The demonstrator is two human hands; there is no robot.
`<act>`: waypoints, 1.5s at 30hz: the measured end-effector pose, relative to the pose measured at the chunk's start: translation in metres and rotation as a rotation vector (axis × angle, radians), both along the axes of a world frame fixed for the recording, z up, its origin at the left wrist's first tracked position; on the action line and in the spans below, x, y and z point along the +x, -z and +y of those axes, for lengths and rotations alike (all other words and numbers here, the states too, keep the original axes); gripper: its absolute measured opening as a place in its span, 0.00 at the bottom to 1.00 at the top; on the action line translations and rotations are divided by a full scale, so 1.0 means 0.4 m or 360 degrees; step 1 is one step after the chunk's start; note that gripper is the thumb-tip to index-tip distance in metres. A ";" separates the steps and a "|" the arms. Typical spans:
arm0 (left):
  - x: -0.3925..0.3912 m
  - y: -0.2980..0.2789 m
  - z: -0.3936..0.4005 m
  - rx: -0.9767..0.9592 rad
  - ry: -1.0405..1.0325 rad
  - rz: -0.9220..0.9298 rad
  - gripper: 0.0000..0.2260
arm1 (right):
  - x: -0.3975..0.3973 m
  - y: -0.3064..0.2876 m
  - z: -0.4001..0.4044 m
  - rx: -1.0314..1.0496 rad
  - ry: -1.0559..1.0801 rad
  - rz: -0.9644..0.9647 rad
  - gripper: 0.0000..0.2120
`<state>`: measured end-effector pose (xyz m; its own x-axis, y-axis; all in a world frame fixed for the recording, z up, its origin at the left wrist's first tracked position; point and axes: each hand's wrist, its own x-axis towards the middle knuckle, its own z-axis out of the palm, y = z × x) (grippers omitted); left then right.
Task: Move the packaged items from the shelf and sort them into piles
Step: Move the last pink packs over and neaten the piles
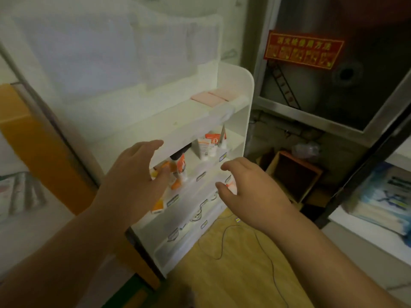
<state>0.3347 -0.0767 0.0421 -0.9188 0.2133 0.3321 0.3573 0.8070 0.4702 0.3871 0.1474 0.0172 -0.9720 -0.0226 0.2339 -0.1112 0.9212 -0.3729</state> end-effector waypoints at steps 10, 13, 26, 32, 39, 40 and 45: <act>-0.267 0.055 0.206 0.0140 0.0155 -0.0080 0.24 | -0.211 0.030 0.161 0.0101 0.0151 -0.0034 0.21; -0.381 0.063 0.255 0.0135 0.0197 -0.0083 0.24 | -0.314 0.024 0.198 0.0121 0.0181 -0.0054 0.20; -0.745 0.088 0.400 0.0113 0.0299 -0.0151 0.25 | -0.678 -0.008 0.298 0.0130 0.0263 -0.0058 0.20; -0.832 0.106 0.394 0.0122 0.0198 -0.0151 0.25 | -0.790 0.007 0.317 0.0131 0.0194 -0.0061 0.20; -0.926 0.108 0.379 0.0078 0.0042 -0.0094 0.24 | -0.962 0.029 0.343 0.0128 0.0027 -0.0099 0.21; -0.944 0.108 0.382 0.0074 0.0010 -0.0099 0.24 | -0.990 0.033 0.349 0.0123 0.0006 -0.0111 0.21; -1.030 0.112 0.422 -0.0013 -0.0151 -0.0103 0.24 | -1.136 0.046 0.406 0.0069 -0.0102 -0.0202 0.21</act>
<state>-0.0773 0.0922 -0.0028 -0.9544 0.1270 0.2703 0.2485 0.8395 0.4831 -0.0674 0.3098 -0.0011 -0.9900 -0.0929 0.1064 -0.1246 0.9294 -0.3475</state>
